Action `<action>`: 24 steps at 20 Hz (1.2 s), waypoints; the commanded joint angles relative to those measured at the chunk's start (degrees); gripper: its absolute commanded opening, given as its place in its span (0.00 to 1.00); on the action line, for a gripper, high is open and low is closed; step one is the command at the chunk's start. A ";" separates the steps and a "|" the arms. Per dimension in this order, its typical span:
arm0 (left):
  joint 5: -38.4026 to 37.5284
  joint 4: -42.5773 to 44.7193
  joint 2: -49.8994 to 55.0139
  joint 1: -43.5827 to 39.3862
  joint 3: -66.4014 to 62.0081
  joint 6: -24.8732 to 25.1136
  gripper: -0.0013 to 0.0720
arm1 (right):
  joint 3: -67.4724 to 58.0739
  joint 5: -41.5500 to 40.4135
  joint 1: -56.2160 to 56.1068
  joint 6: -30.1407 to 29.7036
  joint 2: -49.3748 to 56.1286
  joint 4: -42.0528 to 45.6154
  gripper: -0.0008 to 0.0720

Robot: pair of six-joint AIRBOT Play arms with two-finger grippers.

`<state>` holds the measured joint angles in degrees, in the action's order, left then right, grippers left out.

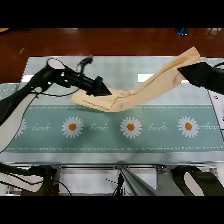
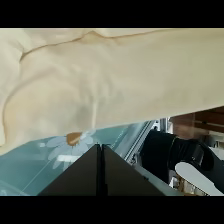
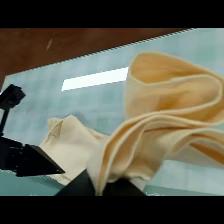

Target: Fold the shirts.

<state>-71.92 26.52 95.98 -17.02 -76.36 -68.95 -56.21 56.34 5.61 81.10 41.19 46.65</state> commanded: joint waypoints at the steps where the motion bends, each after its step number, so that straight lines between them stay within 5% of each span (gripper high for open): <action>1: 4.13 -0.02 2.32 -8.66 0.02 -3.56 0.05 | -0.04 2.78 -1.42 3.58 -4.31 1.92 0.04; 7: 11.32 -0.50 5.95 -22.53 0.00 -4.20 0.05 | -0.04 5.64 -1.42 5.35 -6.49 2.54 0.04; 10: 13.57 -0.39 5.25 -20.24 -0.02 -4.07 0.05 | -0.04 6.80 -1.42 5.35 -6.47 4.63 0.04; 16: 7.82 2.75 -6.43 5.90 -0.02 -0.52 0.05 | -0.02 -0.66 -4.66 3.96 -2.08 1.09 0.04; 24: 1.07 6.56 -26.43 41.55 -0.02 -0.55 0.05 | -0.04 -32.06 -34.07 4.24 25.70 0.83 0.04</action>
<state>-68.14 32.51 75.46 14.44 -76.34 -69.65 -56.21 37.63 -19.81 85.32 57.23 48.14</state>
